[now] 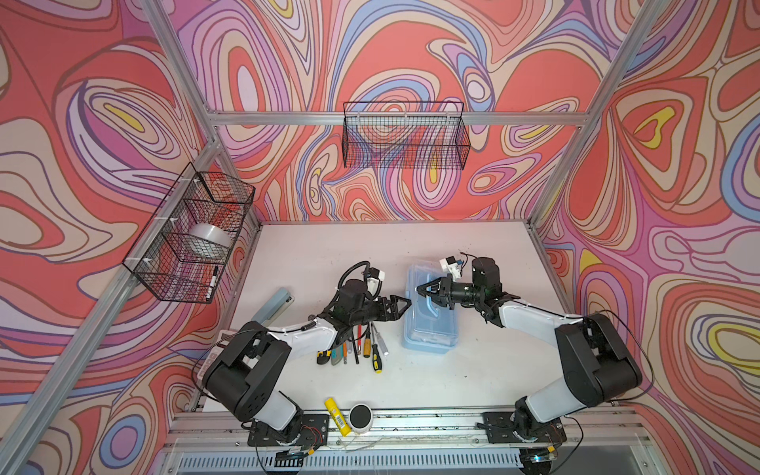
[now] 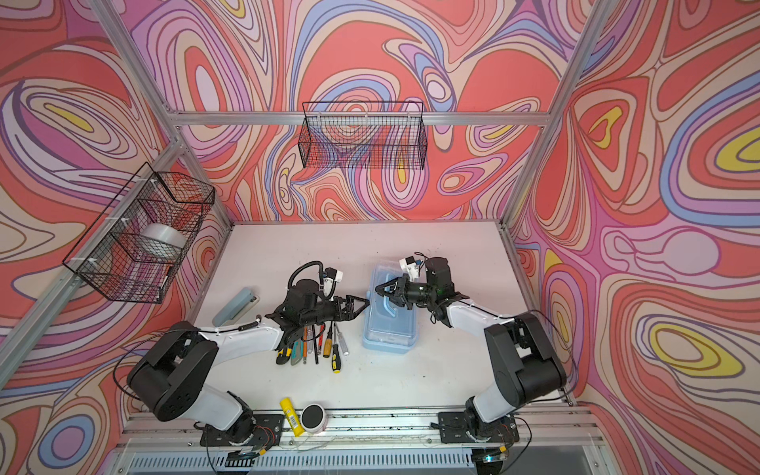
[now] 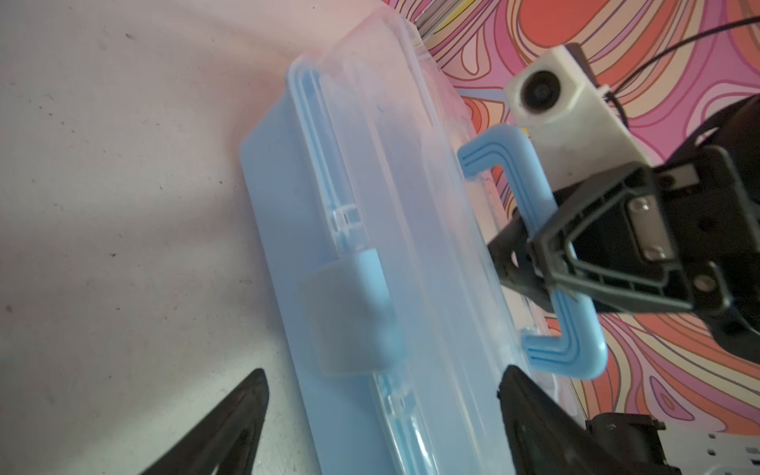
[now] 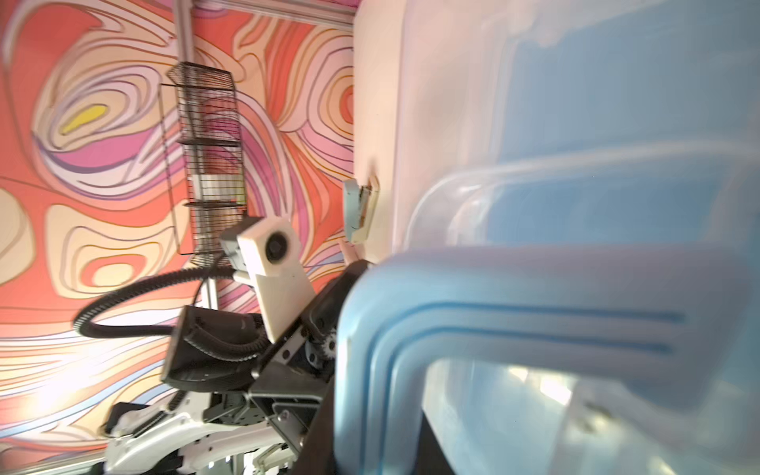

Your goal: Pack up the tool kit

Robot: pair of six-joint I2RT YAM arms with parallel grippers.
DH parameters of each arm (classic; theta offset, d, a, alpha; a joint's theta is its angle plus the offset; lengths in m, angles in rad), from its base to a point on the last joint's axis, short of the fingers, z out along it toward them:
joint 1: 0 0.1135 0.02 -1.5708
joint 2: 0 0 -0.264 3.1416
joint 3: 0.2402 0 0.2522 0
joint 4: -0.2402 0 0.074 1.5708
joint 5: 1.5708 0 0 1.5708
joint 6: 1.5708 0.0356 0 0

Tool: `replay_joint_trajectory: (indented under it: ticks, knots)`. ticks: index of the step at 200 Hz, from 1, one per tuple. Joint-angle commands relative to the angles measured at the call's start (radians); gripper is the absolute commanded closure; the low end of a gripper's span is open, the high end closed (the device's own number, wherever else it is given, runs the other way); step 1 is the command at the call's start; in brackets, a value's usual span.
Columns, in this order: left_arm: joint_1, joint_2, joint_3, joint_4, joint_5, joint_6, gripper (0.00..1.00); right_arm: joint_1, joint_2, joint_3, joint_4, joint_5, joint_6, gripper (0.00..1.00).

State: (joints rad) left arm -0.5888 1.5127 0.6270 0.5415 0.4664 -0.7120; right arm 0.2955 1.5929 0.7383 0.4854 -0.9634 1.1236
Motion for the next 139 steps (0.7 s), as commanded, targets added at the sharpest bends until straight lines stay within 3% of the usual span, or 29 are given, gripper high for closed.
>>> replay_joint_trajectory:
  ticks: [1, 22, 87, 108, 139]
  knots:
    - [0.007, -0.02, -0.048, 0.065, 0.034, -0.035, 0.11, -0.03, 0.121, -0.058, 0.576, -0.134, 0.243, 1.0]
    - [0.013, -0.011, -0.081, 0.146, 0.055, -0.081, 0.11, -0.046, 0.28, -0.052, 1.004, -0.198, 0.525, 1.0]
    - [0.093, 0.121, -0.125, 0.468, 0.181, -0.267, 0.15, -0.056, 0.361, -0.082, 1.002, -0.239, 0.497, 1.0]
    - [0.099, 0.142, -0.122, 0.482, 0.184, -0.29, 0.17, -0.056, 0.369, -0.092, 0.984, -0.239, 0.477, 1.0]
    - [0.106, 0.092, -0.072, 0.35, 0.146, -0.234, 0.18, -0.056, 0.356, -0.095, 0.953, -0.242, 0.455, 1.0]
